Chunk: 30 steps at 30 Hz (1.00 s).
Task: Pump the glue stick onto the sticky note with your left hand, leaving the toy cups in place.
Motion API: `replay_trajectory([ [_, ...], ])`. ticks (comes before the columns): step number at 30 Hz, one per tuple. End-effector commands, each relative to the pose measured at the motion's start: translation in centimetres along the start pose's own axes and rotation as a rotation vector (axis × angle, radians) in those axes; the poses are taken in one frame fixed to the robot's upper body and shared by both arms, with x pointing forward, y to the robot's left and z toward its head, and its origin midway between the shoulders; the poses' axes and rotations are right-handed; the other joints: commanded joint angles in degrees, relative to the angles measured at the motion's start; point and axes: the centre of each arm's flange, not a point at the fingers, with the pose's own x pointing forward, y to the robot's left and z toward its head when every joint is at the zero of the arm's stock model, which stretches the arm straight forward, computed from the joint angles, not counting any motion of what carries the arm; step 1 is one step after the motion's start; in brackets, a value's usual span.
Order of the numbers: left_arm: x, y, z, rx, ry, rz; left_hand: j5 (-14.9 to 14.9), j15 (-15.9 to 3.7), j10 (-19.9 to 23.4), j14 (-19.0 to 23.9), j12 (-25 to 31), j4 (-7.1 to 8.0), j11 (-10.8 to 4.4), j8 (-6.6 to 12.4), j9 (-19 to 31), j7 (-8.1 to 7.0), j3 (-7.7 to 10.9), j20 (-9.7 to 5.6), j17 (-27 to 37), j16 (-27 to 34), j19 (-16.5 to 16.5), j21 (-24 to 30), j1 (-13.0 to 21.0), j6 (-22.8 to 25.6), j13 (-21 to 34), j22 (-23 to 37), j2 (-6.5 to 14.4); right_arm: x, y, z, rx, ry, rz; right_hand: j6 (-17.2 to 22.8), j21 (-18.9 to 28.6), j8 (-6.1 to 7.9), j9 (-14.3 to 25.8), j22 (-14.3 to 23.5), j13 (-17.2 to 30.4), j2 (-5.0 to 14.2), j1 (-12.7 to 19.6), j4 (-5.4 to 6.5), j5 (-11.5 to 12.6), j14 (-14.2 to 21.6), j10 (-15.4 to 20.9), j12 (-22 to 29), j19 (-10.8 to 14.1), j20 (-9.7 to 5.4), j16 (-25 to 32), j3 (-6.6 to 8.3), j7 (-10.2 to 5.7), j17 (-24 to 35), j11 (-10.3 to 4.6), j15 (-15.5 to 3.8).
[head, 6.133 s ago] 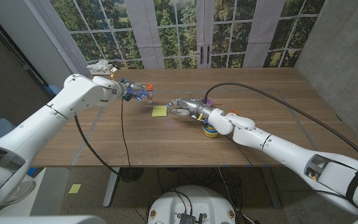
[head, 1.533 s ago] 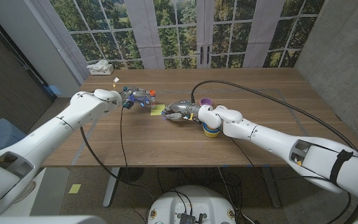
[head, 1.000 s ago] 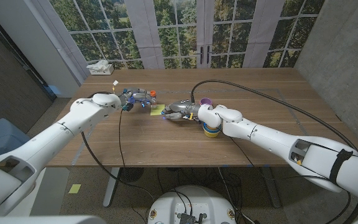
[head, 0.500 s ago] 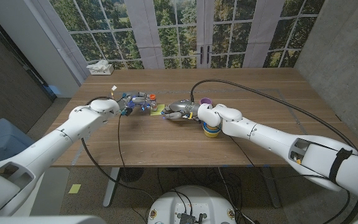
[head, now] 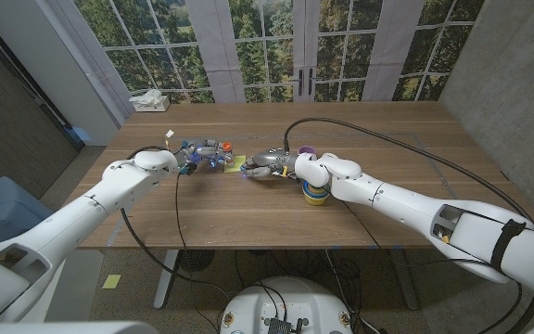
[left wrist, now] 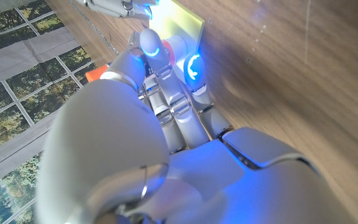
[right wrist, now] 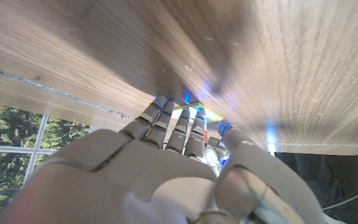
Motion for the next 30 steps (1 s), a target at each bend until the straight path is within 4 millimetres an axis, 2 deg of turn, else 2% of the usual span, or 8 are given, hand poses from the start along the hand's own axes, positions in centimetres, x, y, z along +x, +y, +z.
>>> replay_trajectory([
  [1,0.3,-1.3,-0.1,-0.003,0.041,-0.072,0.4,-0.96,9.9,0.1,0.5,7.12,-2.88,0.28,2.9,2.60,7.35,-8.26,0.2,-0.4,-0.3,0.2,1.1,2.7,26.1,0.1,1.4,0.0,-0.2,-0.1,0.007,0.005,0.014,-0.1,-0.1,-0.03,0.2,0.3,0.2,-0.10,-0.7,0.45,0.0,-0.1,-0.2,-0.2,0.1,-1.72,0.0,-0.06,-0.04,0.0,-0.01,-7.77],
  [12,-0.7,-2.3,0.4,0.018,0.054,-0.123,0.4,-0.94,10.0,0.5,0.5,7.11,-2.81,0.39,3.2,2.69,7.39,-8.26,0.5,-0.5,-0.1,0.3,1.2,2.7,26.1,0.0,1.3,0.5,-0.4,-0.2,0.005,0.023,0.023,-0.7,-0.2,-0.17,0.1,0.3,0.2,-0.06,-1.5,1.23,0.1,-0.2,-0.7,-0.4,0.0,-1.55,-0.3,-0.25,0.32,-0.1,0.07,-7.69],
  [22,-2.0,-2.9,0.1,-0.003,0.041,-0.145,0.4,-0.95,10.1,0.8,0.7,7.13,-2.94,0.46,3.2,2.76,7.40,-8.24,0.5,-0.8,0.2,0.3,1.1,2.8,26.2,-0.1,1.3,0.9,-0.6,-0.4,0.006,0.028,0.023,-1.2,-0.4,-0.28,0.1,0.3,0.1,-0.18,-2.2,1.80,0.2,-0.2,-1.1,-0.5,-0.1,-1.40,-0.5,-0.40,0.36,-0.2,0.10,-7.65],
  [30,-2.2,-3.0,-0.2,-0.024,0.021,-0.156,0.4,-0.94,10.2,1.0,0.6,7.14,-2.89,0.45,3.1,2.81,7.41,-8.26,0.6,-1.0,0.4,0.3,1.1,2.8,26.2,0.0,1.3,1.4,-0.6,-0.2,0.001,0.026,0.031,-1.3,-0.5,-0.24,0.1,0.3,0.1,-0.25,-2.7,2.10,0.3,-0.2,-1.2,-0.5,-0.2,-1.39,-0.6,-0.49,0.42,-0.3,0.29,-7.53],
])
